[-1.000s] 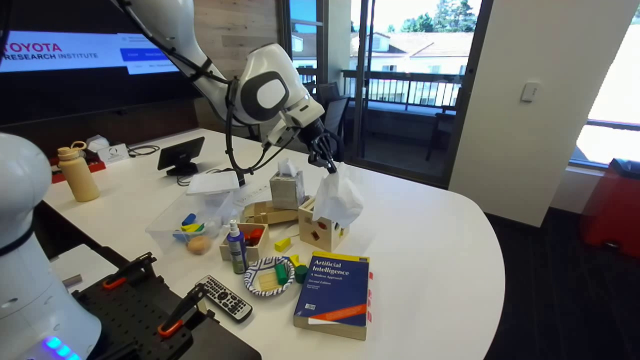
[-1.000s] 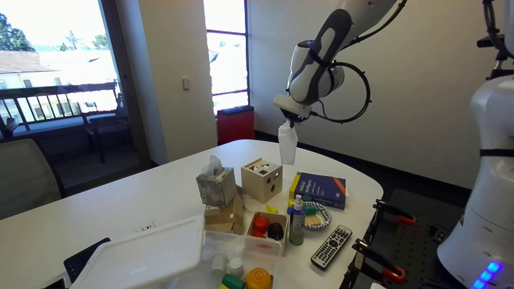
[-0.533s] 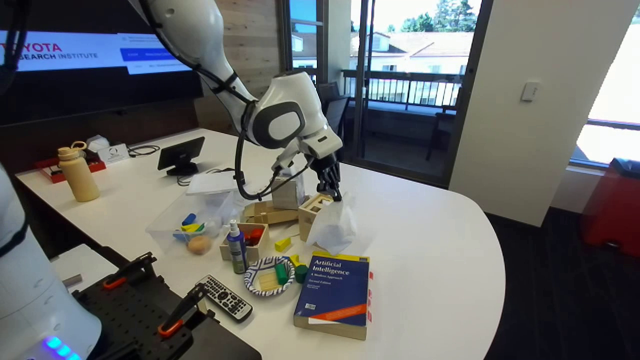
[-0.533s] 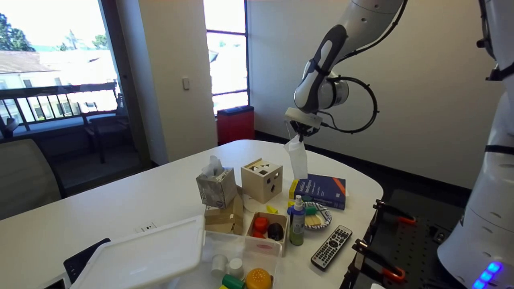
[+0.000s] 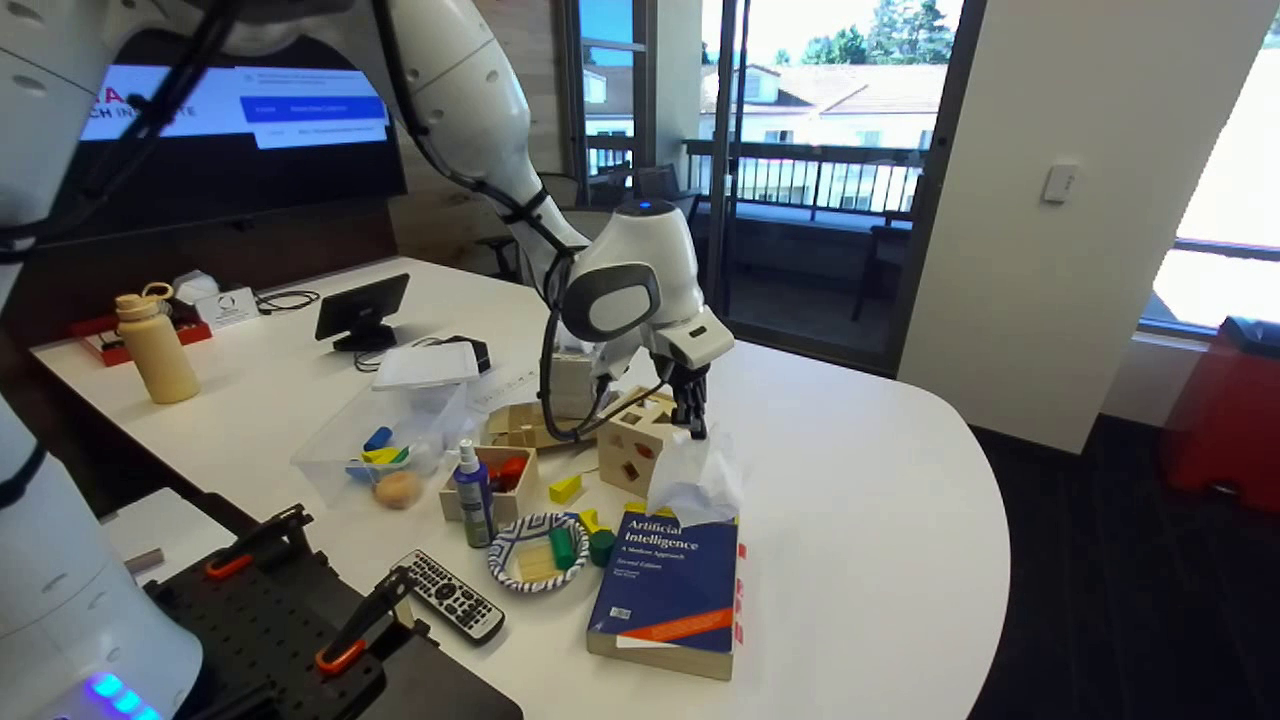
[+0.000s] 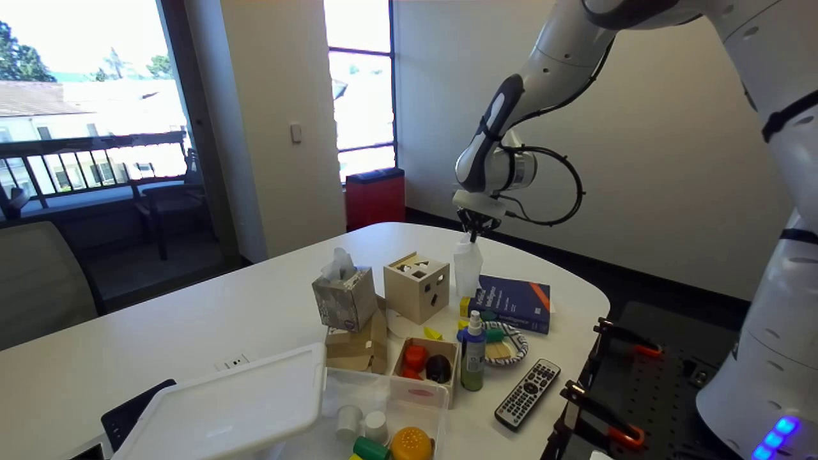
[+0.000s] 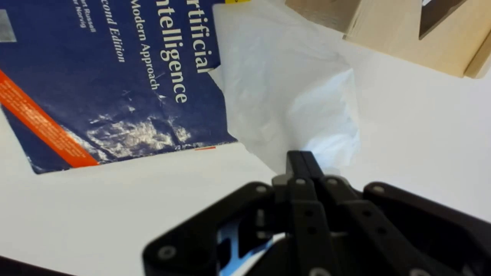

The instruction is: Pick up the wipe, clean the book and put it back on the table

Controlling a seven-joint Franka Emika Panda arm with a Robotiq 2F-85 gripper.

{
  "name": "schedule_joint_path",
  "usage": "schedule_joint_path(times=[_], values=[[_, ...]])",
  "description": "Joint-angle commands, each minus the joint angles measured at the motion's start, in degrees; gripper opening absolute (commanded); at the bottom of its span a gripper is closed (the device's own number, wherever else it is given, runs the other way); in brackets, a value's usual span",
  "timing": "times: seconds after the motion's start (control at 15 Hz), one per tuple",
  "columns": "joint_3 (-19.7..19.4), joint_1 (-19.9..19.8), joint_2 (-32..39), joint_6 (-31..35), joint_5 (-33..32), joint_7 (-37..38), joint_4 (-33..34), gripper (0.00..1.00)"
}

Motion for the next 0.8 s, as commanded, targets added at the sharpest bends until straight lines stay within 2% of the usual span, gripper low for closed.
schedule_joint_path(times=[0.0, 0.33, 0.73], values=[[0.42, -0.79, 6.99, -4.90, 2.12, -2.77, 7.94, 0.00], [-2.20, 0.62, 13.36, -11.56, 0.95, -1.21, 14.79, 0.00], [-4.08, 0.73, 19.33, -16.69, 0.53, -0.70, 18.20, 0.00]])
